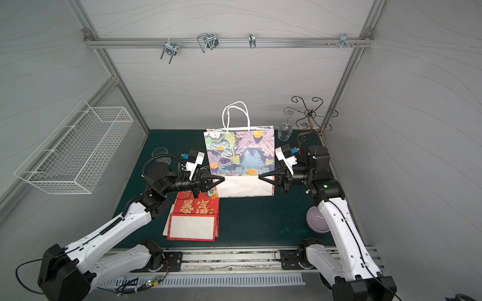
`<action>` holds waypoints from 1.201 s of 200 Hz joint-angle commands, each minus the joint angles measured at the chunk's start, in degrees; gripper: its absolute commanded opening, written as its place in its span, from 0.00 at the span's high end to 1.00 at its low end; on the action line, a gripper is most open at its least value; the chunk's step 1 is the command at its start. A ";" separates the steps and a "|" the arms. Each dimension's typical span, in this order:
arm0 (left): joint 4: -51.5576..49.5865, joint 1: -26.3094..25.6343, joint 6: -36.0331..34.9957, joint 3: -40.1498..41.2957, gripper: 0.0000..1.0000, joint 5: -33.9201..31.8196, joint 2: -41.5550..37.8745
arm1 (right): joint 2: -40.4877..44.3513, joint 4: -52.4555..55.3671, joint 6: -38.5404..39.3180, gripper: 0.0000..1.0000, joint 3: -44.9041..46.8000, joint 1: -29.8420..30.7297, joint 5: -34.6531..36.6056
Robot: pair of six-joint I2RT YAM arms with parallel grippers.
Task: Put away the paper bag
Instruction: Press the paper bag at the center of the board.
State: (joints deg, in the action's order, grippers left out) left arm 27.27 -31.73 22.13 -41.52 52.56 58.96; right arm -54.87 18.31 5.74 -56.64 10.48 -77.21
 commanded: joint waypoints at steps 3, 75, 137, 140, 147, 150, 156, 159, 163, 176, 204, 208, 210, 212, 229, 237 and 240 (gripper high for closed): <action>-0.26 -0.12 -2.12 -0.58 1.00 1.50 0.28 | 0.45 -1.65 -0.79 0.87 -0.55 -0.21 -0.96; -1.88 -0.09 -3.03 -0.23 1.00 2.54 0.75 | 0.03 -1.75 -0.03 1.00 -1.06 0.04 -0.02; -5.19 -0.14 -4.87 0.80 1.00 2.73 0.81 | 0.19 -4.15 -1.31 0.67 -2.69 0.05 2.85; -5.35 -0.16 -5.04 0.82 1.00 2.73 0.67 | 0.25 -4.39 -1.38 0.69 -2.76 0.00 2.85; -5.98 -0.10 -5.44 0.98 1.00 2.43 0.67 | 0.29 -4.94 -1.58 0.75 -2.86 0.04 2.72; -6.42 -0.09 -5.67 0.99 1.00 2.16 0.61 | 0.29 -5.19 -1.63 0.77 -2.86 0.04 2.68; -7.20 -0.16 -6.22 0.99 1.00 1.77 0.59 | 0.29 -5.37 -1.81 0.84 -2.94 0.03 2.70; -7.59 -0.11 -6.49 1.00 1.00 1.71 0.55 | 0.29 -5.46 -1.79 0.88 -2.99 0.02 2.68; -8.12 -0.17 -6.88 1.01 1.00 1.69 0.50 | 0.34 -5.52 -1.73 0.92 -3.03 0.03 2.67; -9.12 -0.09 -7.68 1.00 1.00 1.72 0.50 | 0.18 -5.68 -1.79 1.00 -3.04 0.06 2.41; -10.56 -0.17 -8.93 1.04 1.00 1.66 0.52 | 0.44 -6.03 -1.94 1.00 -3.30 0.02 3.00; -10.61 -0.23 -9.03 1.08 1.00 1.56 0.50 | 0.45 -6.28 -2.12 0.97 -3.38 0.04 3.46; -10.58 -0.19 -9.01 1.13 1.00 1.51 0.53 | 0.46 -6.44 -2.20 0.92 -3.38 0.02 3.64; -10.57 -0.20 -9.03 1.16 1.00 1.50 0.52 | 0.51 -6.62 -2.37 0.88 -3.39 0.05 4.00; -10.65 -0.20 -9.29 1.59 1.00 1.04 0.38 | 1.03 -8.27 -3.36 0.62 -3.63 0.04 6.04; -10.79 -0.21 -9.46 1.85 1.00 0.89 0.37 | 1.17 -9.08 -3.84 0.61 -3.81 0.04 6.74; -10.85 -0.15 -9.52 1.92 1.00 0.91 0.30 | 1.17 -9.48 -3.92 0.61 -3.89 0.04 6.99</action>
State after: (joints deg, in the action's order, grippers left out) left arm 17.43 -31.73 14.81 -39.83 53.56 59.42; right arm -54.83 12.88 3.42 -58.26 10.48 -72.58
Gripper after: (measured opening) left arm 0.047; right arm 0.378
